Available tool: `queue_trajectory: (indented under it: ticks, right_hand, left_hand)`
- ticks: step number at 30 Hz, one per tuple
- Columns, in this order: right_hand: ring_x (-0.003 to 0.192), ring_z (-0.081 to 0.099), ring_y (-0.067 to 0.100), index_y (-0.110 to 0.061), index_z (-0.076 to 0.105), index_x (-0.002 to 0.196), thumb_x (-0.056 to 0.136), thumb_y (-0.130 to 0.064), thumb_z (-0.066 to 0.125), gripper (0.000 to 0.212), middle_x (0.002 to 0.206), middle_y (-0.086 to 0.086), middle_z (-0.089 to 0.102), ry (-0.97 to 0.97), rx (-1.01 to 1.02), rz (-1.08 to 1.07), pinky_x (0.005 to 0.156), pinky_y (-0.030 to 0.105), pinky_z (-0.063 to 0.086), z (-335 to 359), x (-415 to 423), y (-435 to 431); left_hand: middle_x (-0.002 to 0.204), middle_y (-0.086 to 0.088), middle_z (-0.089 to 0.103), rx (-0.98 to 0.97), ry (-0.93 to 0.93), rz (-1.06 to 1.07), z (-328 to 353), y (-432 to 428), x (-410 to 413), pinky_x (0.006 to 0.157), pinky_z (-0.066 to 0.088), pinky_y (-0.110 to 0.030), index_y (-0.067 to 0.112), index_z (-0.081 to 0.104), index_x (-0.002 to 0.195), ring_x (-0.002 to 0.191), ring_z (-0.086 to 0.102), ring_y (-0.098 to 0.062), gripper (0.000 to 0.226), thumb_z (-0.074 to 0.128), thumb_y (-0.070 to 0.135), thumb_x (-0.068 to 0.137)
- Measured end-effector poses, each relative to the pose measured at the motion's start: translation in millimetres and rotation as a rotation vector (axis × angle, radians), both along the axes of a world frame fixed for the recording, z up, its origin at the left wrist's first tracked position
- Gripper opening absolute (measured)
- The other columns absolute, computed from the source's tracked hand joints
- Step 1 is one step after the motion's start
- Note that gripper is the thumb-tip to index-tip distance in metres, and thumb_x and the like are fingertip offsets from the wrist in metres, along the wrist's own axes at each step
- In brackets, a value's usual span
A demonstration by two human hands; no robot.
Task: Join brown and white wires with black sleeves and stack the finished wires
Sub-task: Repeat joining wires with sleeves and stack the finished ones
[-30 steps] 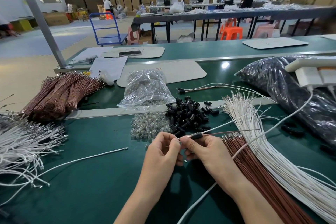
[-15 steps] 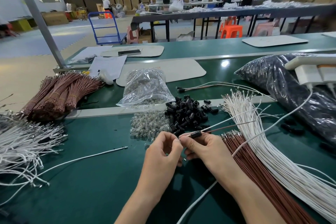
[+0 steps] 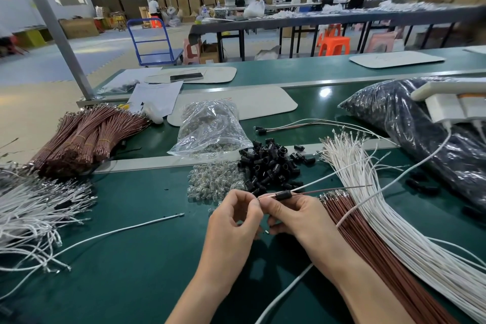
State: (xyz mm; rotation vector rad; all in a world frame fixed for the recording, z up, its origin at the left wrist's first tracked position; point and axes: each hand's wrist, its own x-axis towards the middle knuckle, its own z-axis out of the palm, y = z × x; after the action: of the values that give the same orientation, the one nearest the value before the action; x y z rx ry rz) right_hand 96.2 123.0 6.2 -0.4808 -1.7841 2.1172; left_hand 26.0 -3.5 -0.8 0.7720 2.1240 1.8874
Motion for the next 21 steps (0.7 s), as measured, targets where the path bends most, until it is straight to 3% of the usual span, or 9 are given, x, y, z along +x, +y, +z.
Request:
queue_trajectory:
  ticks: [3, 7, 9, 12, 16, 21]
  right_hand:
    - [0.068, 0.062, 0.007, -0.013, 0.081, 0.091, 0.079, -0.034, 0.077, 0.024, 0.085, 0.007, 0.076, 0.001, 0.022, -0.013, 0.061, 0.024, 0.055, 0.0, 0.8, -0.2]
    - [0.066, 0.062, 0.007, -0.014, 0.081, 0.086, 0.075, -0.036, 0.078, 0.025, 0.080, 0.006, 0.074, 0.021, -0.003, -0.080, 0.056, 0.022, 0.054, 0.8, 0.0, -2.1]
    - [0.065, 0.062, 0.006, -0.015, 0.081, 0.085, 0.071, -0.038, 0.079, 0.028, 0.079, 0.005, 0.074, 0.029, -0.043, -0.112, 0.055, 0.022, 0.053, 1.2, -0.7, -2.5]
    - [0.064, 0.063, 0.007, -0.017, 0.082, 0.085, 0.072, -0.036, 0.079, 0.024, 0.079, 0.005, 0.074, 0.039, -0.113, -0.135, 0.055, 0.021, 0.053, 1.8, -0.4, -1.0]
    - [0.064, 0.064, 0.007, -0.016, 0.082, 0.086, 0.071, -0.034, 0.079, 0.023, 0.078, 0.004, 0.074, 0.044, -0.166, -0.153, 0.056, 0.020, 0.054, 3.1, -1.7, -0.9]
    - [0.066, 0.066, 0.007, -0.021, 0.082, 0.087, 0.069, -0.040, 0.080, 0.027, 0.080, 0.003, 0.075, 0.042, -0.163, -0.147, 0.059, 0.020, 0.055, 4.0, -1.7, -0.8]
  left_hand:
    - [0.075, 0.003, 0.068, -0.022, 0.014, 0.003, -0.9, -0.9, -1.1, 0.069, 0.055, -0.049, 0.034, 0.064, 0.086, 0.073, 0.063, -0.028, 0.015, 0.061, 0.026, 0.098]
    - [0.071, 0.014, 0.065, -0.090, 0.087, 0.064, -0.3, -3.9, -5.7, 0.059, 0.047, -0.022, 0.038, 0.063, 0.087, 0.060, 0.053, -0.005, 0.014, 0.057, 0.036, 0.100]
    - [0.076, 0.016, 0.063, -0.245, 0.269, 0.219, -3.6, -11.0, -15.3, 0.067, 0.046, -0.025, 0.037, 0.061, 0.091, 0.069, 0.053, -0.001, 0.012, 0.052, 0.041, 0.098]
    - [0.103, 0.005, 0.065, -0.559, 0.496, 0.436, -7.5, -18.7, -26.9, 0.086, 0.041, -0.035, 0.023, 0.065, 0.108, 0.095, 0.053, -0.017, 0.019, 0.054, 0.034, 0.095]
    - [0.112, -0.003, 0.060, -0.802, 0.530, 0.416, -11.2, -16.9, -26.6, 0.089, 0.039, -0.039, 0.022, 0.064, 0.122, 0.103, 0.052, -0.026, 0.033, 0.058, 0.040, 0.094]
    - [0.113, 0.003, 0.063, -0.844, 0.611, 0.396, -11.8, -15.9, -27.1, 0.087, 0.041, -0.038, 0.029, 0.064, 0.120, 0.103, 0.055, -0.024, 0.027, 0.055, 0.042, 0.098]
